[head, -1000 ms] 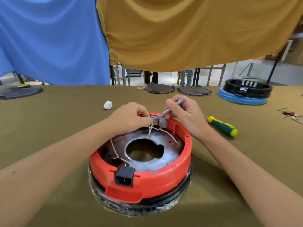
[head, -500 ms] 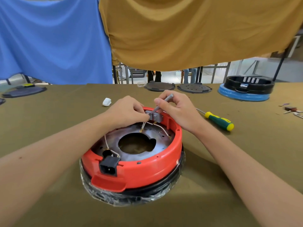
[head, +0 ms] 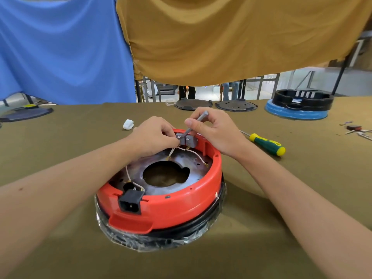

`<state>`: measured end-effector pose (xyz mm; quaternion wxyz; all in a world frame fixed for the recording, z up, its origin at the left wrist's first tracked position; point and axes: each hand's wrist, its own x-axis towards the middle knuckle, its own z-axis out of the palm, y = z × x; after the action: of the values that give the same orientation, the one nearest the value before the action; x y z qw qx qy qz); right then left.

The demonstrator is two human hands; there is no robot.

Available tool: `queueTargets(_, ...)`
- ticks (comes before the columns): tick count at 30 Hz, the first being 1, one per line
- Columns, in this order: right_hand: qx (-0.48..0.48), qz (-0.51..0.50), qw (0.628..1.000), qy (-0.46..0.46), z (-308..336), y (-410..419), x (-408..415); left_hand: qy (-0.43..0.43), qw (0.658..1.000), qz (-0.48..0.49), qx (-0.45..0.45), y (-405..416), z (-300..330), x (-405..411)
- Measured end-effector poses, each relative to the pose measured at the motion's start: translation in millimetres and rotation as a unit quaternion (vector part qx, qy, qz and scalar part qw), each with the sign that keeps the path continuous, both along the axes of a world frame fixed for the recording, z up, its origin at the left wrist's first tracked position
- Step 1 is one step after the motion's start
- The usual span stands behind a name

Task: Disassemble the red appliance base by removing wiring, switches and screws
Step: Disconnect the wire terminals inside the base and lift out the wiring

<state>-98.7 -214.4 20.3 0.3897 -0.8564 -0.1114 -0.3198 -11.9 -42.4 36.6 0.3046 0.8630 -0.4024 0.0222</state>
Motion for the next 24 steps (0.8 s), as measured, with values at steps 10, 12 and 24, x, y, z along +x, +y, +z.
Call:
queueTargets(10,-0.013,-0.008,1.000,-0.002,2.1,1.8,-0.9,0.019,1.000,-0.007,-0.011,0.9,-0.2,-0.2)
queueTargets(12,-0.013,-0.008,1.000,-0.005,3.0,2.0,-1.8,0.018,1.000,-0.008,-0.014,0.8,-0.4,-0.7)
queueTargets(24,-0.009,-0.014,0.999,0.029,5.2,2.5,2.8,0.041,0.999,-0.011,-0.011,1.7,-0.8,3.2)
